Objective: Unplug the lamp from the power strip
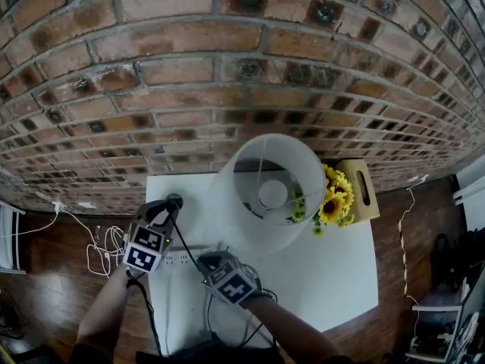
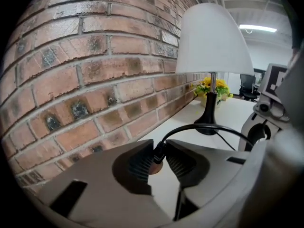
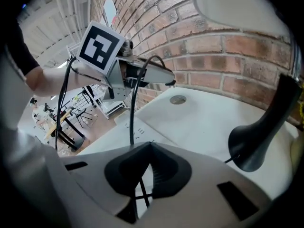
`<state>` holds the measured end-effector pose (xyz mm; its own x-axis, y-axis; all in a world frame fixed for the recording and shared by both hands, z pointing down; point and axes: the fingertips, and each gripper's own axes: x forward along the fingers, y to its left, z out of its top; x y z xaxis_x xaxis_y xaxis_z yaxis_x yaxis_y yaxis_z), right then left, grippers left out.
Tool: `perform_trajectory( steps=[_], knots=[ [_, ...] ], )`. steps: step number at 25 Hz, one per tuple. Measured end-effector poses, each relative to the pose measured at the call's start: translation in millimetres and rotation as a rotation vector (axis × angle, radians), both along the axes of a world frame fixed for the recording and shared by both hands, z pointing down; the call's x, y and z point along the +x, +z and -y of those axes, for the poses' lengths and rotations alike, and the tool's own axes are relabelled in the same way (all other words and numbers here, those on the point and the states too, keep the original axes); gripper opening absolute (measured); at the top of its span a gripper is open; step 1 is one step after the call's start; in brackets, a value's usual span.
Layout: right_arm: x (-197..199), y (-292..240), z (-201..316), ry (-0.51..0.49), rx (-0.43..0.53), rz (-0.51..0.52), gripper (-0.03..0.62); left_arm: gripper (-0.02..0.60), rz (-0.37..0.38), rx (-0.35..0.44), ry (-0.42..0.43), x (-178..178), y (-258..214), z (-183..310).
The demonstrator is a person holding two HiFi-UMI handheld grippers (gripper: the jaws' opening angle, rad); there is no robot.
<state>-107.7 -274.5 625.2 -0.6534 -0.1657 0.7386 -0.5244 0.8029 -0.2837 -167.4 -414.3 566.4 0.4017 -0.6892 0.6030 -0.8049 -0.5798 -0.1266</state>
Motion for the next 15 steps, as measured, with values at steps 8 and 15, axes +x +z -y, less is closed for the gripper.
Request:
perform_trajectory(
  steps=[8,15],
  knots=[
    [1,0,1,0.019,-0.018,0.017,0.002,0.100,0.040,-0.064,0.007,-10,40,13],
    [1,0,0,0.030,-0.030,0.027,0.002,0.100,0.055,-0.087,0.033,-8,63,25]
  ],
)
